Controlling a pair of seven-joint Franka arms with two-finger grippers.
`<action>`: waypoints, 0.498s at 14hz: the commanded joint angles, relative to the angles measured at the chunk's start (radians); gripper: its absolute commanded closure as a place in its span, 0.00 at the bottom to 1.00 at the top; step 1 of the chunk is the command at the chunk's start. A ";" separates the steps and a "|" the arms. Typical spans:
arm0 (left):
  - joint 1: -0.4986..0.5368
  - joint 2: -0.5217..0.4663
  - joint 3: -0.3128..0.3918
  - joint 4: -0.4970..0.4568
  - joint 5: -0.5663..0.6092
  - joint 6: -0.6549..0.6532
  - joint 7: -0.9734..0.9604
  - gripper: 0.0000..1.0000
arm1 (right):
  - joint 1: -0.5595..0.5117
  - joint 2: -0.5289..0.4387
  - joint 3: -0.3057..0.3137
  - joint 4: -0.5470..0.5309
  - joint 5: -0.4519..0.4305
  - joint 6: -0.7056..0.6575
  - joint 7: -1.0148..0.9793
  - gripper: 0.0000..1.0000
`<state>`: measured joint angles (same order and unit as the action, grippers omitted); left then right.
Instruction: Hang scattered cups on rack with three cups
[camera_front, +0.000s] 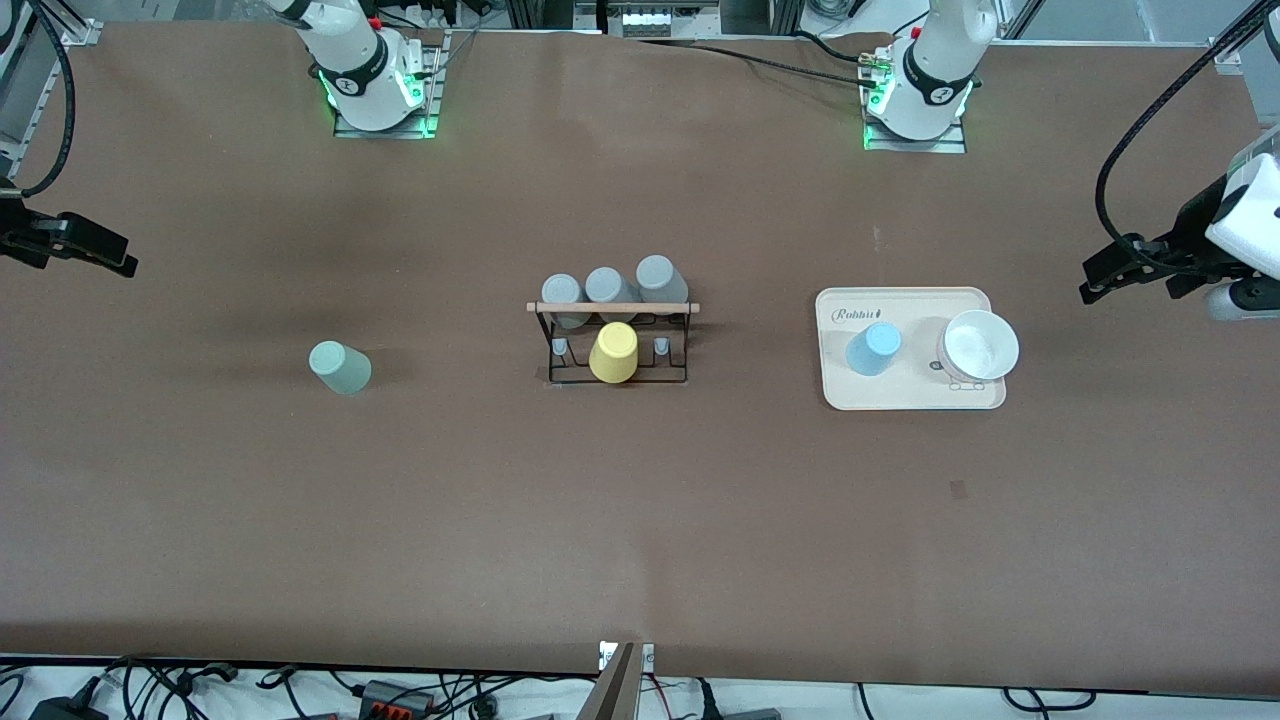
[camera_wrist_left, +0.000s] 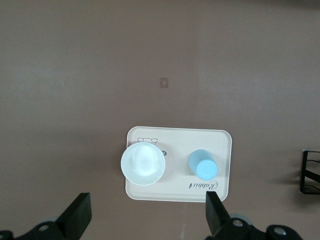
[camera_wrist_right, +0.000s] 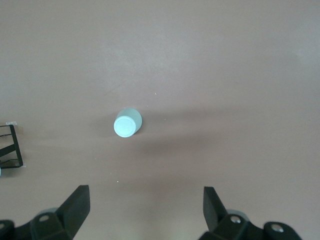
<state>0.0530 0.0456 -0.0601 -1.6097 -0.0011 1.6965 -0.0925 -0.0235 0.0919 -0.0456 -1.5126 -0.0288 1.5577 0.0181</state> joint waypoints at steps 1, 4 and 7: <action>0.005 -0.003 -0.004 -0.012 -0.008 0.006 0.010 0.00 | 0.011 -0.015 -0.010 -0.014 0.010 -0.001 -0.007 0.00; 0.008 0.037 -0.003 -0.001 -0.013 -0.006 0.005 0.00 | 0.008 -0.017 -0.010 -0.015 0.010 -0.008 -0.007 0.00; -0.008 0.100 -0.004 0.022 0.003 -0.009 0.010 0.00 | 0.010 -0.017 -0.010 -0.015 0.010 -0.008 -0.006 0.00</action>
<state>0.0498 0.1030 -0.0605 -1.6204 -0.0010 1.6901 -0.0923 -0.0228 0.0918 -0.0456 -1.5126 -0.0287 1.5522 0.0181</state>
